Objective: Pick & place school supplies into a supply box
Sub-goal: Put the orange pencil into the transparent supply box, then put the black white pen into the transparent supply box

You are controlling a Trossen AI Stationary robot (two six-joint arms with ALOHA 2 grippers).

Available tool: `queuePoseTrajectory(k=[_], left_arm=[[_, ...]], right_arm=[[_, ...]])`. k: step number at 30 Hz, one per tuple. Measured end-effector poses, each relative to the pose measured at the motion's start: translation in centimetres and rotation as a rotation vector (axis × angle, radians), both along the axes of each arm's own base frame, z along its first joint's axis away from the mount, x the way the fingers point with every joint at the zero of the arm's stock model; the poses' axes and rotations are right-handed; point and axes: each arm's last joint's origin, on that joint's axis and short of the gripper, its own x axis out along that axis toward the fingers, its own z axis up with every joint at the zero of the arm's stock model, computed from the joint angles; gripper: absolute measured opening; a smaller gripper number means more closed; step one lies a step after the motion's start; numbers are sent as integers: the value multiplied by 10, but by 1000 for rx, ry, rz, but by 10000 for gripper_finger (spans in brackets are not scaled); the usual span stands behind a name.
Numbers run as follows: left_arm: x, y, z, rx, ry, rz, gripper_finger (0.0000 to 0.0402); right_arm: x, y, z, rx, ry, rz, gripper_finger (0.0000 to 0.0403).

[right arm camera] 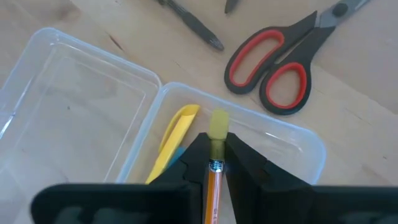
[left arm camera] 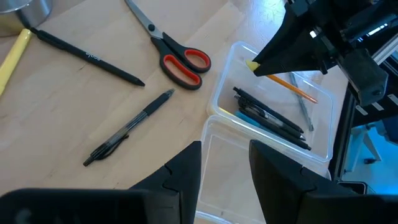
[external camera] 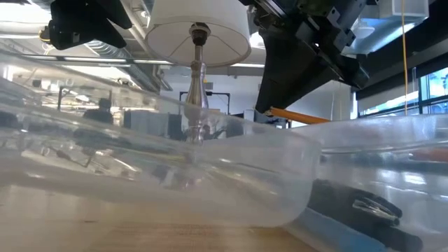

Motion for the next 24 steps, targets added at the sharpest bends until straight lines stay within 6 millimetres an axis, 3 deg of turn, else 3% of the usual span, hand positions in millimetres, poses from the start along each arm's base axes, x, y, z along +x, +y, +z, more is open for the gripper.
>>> queuePoseTrajectory(k=[8,24], left_arm=[[0,0,0,1,0,0,127],[0,0,0,1,0,0,127]], right_arm=[[0,0,0,1,2,4,49],[-2,-3,-1,6,42,8,96]])
